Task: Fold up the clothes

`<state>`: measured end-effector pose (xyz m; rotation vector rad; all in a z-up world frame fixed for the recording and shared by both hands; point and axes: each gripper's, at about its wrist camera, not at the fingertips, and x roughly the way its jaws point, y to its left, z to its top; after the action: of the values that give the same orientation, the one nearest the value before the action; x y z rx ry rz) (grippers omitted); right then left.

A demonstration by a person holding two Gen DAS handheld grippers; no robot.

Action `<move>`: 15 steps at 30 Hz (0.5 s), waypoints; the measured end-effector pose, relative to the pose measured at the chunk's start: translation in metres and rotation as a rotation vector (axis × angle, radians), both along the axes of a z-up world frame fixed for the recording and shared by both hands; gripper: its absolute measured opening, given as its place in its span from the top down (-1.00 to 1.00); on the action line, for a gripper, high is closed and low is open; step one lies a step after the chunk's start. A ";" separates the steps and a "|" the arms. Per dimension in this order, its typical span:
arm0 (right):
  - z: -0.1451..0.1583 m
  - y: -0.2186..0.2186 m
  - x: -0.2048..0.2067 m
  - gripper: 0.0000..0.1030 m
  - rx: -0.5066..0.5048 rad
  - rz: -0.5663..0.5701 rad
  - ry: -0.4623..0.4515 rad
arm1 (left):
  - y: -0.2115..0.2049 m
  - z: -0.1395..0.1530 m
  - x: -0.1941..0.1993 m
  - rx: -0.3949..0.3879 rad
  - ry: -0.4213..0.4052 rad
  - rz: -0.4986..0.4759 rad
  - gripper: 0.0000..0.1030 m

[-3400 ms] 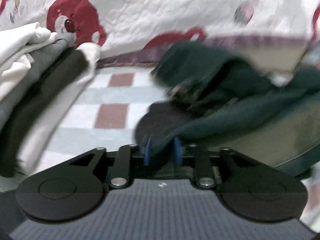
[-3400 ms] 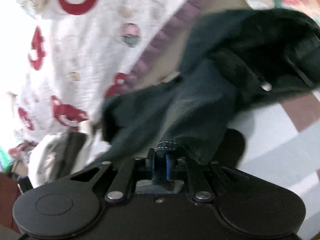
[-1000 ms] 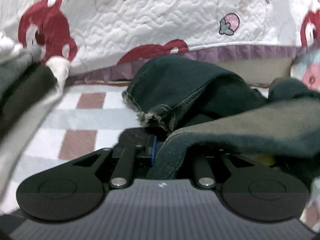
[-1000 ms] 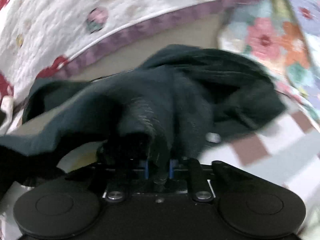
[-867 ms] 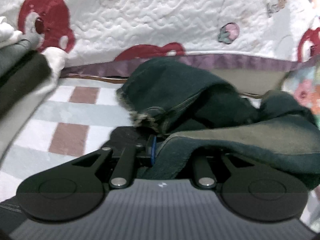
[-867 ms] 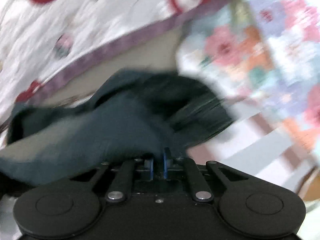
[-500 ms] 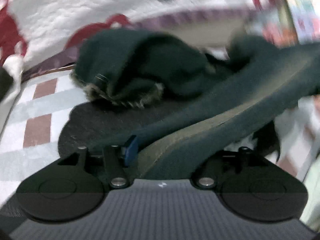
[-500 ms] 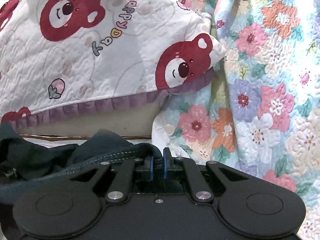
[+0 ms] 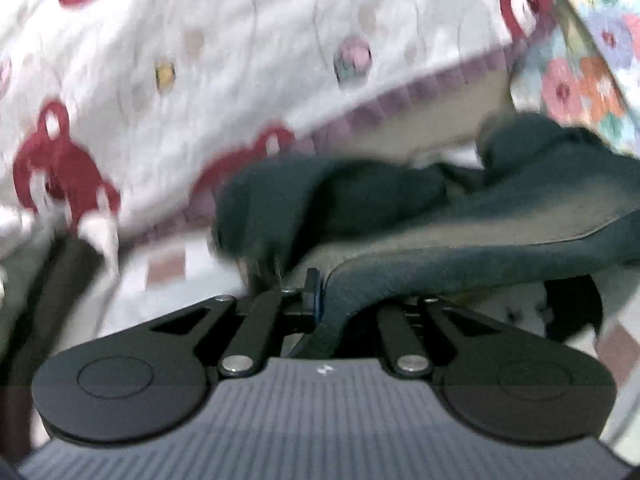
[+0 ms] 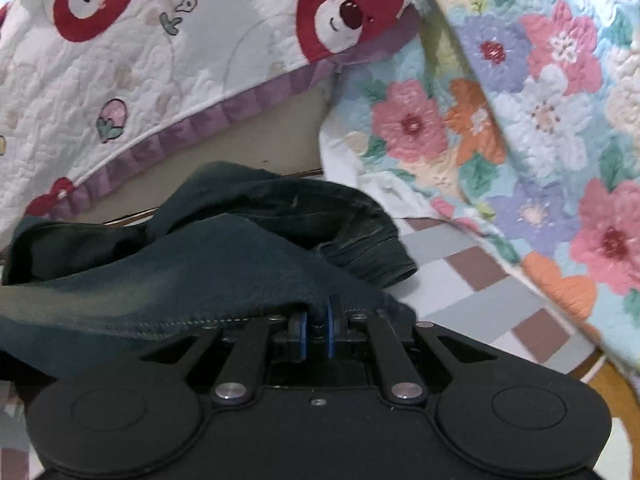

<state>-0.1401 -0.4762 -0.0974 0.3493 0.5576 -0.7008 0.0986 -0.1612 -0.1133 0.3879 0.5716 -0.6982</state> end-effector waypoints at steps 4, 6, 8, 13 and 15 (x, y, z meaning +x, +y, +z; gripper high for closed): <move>-0.019 -0.004 -0.015 0.81 0.048 0.004 -0.058 | -0.005 -0.016 -0.029 0.108 -0.075 -0.007 0.89; -0.022 0.000 -0.024 0.81 0.050 0.005 -0.089 | -0.006 -0.010 -0.040 0.124 -0.115 0.001 0.90; -0.023 0.008 -0.031 0.81 0.040 0.023 -0.103 | -0.005 -0.003 -0.048 0.101 -0.100 0.036 0.90; -0.020 0.013 -0.049 0.82 -0.001 0.034 -0.148 | -0.001 0.011 -0.072 0.094 -0.100 0.106 0.90; -0.007 0.001 -0.051 0.83 -0.014 0.014 -0.177 | 0.004 0.024 -0.078 0.068 -0.091 0.134 0.90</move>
<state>-0.1907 -0.4748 -0.1045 0.3899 0.3865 -0.6528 0.0203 -0.1576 -0.0889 0.4385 0.5310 -0.5306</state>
